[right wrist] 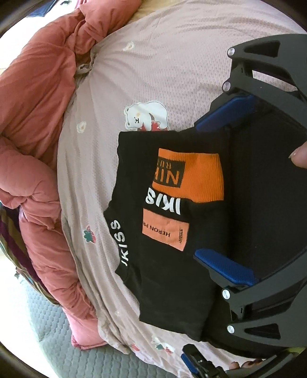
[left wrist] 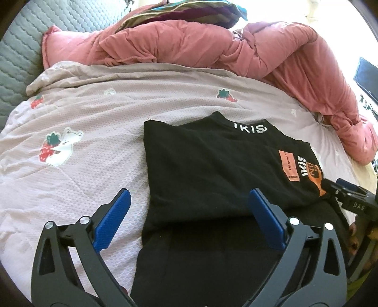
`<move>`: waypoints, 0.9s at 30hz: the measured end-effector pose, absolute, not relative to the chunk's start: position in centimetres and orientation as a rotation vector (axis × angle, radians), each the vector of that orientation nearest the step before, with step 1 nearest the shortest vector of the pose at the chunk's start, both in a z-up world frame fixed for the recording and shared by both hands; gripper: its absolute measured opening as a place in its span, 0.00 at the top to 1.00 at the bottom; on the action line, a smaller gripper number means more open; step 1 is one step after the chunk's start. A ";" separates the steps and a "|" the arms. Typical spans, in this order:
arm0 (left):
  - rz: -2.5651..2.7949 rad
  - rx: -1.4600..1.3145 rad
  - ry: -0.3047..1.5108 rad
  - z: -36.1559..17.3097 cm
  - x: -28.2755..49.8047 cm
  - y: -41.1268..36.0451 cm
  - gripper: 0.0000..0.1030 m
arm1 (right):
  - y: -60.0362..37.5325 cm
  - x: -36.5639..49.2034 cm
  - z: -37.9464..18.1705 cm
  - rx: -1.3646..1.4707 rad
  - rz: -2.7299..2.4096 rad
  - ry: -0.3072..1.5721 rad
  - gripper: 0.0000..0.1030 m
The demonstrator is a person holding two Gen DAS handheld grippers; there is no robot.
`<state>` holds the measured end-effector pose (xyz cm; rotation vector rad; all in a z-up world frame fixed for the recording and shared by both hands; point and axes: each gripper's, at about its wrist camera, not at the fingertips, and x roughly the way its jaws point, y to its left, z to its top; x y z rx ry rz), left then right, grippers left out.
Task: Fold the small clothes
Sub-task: 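Move both tools down along the shirt to its hem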
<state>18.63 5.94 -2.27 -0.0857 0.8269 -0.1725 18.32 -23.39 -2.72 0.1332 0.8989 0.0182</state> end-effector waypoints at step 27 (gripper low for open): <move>-0.125 -0.012 0.751 -1.6 14.2 6.6 0.09 | -24.2 15.9 0.0 0.129 0.045 0.844 0.04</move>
